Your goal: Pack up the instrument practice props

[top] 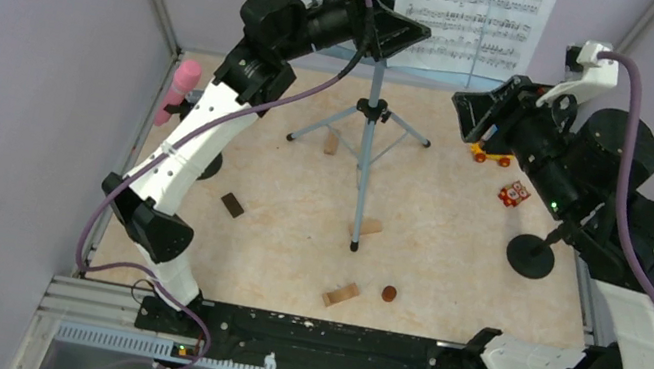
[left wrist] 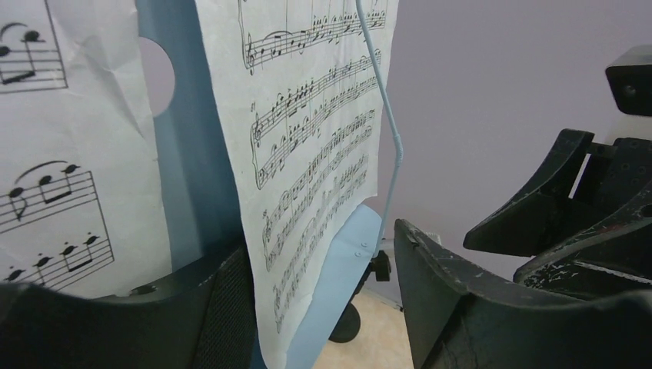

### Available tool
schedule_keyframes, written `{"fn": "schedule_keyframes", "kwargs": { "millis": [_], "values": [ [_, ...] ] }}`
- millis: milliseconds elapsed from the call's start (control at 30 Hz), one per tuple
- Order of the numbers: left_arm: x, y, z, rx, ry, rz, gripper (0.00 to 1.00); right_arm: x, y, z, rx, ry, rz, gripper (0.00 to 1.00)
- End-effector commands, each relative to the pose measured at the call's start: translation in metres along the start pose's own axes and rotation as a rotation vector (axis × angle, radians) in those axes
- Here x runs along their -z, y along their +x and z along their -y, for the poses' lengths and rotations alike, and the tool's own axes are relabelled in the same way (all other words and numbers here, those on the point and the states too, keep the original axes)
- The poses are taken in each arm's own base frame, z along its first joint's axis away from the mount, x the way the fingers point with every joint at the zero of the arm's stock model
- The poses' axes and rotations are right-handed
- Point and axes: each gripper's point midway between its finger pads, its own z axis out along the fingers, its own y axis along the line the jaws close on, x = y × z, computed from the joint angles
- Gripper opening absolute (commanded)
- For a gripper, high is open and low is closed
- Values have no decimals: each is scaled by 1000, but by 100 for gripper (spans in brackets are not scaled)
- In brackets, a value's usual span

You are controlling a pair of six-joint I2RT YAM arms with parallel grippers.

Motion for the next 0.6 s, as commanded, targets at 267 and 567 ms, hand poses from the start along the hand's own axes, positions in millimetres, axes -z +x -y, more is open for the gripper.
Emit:
{"fn": "schedule_keyframes", "kwargs": {
  "millis": [267,567],
  "values": [
    [-6,-3,3,-51,63,58,40,-26,-30,7,72,120,9,62],
    [-4,4,1,-55,58,39,16,-61,-45,22,-88,-133,-55,65]
  ]
}}
